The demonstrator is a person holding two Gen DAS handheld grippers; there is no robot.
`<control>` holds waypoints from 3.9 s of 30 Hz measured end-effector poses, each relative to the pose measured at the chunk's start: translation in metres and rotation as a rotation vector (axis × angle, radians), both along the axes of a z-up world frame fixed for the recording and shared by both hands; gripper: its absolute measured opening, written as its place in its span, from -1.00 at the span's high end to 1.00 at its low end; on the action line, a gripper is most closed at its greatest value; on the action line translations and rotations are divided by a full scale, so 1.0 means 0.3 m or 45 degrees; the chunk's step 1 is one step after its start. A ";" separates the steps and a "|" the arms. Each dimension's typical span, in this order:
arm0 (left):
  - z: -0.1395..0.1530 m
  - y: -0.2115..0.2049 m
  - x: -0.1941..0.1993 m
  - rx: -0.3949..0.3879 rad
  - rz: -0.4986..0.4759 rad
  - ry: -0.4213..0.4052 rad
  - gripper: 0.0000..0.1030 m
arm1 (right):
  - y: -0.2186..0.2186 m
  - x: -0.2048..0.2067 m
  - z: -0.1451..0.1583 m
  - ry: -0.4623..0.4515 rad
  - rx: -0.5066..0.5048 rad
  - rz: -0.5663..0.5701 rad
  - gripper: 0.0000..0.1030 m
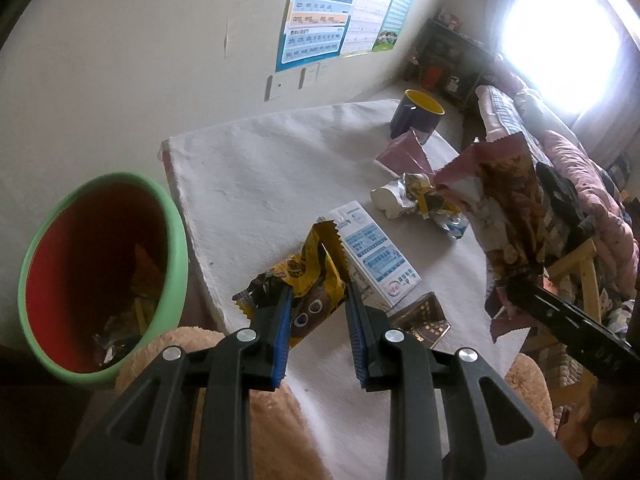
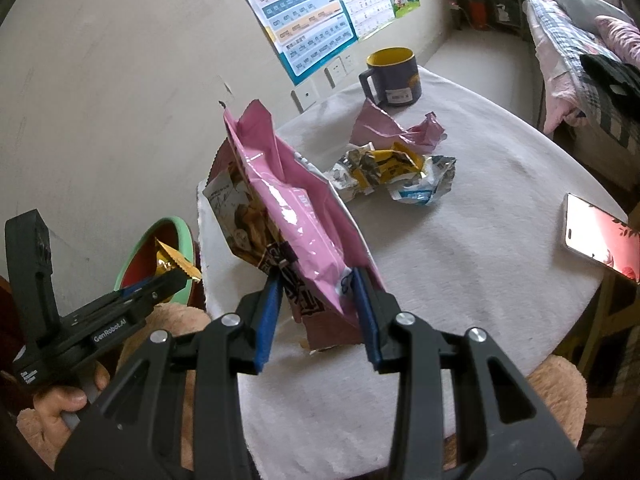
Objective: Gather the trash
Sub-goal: 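Carry the yellow wrapper over the red bin with the left gripper, then release the yellow wrapper into the bin with the left gripper while the right drops the pink bag in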
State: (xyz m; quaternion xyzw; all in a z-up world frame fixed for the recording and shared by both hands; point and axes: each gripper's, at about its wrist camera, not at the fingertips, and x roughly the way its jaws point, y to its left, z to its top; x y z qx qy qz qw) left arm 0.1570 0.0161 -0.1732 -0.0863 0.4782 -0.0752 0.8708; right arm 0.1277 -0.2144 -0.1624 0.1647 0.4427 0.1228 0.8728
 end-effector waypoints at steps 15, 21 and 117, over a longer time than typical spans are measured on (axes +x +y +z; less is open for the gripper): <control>-0.005 0.062 -0.018 -0.047 0.043 -0.011 0.54 | 0.103 -0.006 0.014 0.006 -0.051 0.079 0.31; -0.011 0.094 -0.020 -0.069 0.068 -0.010 0.54 | 0.139 -0.005 0.012 0.014 -0.074 0.104 0.31; -0.159 0.728 -0.108 -0.192 0.730 0.000 0.24 | 0.951 0.155 0.011 0.037 -0.099 0.722 0.12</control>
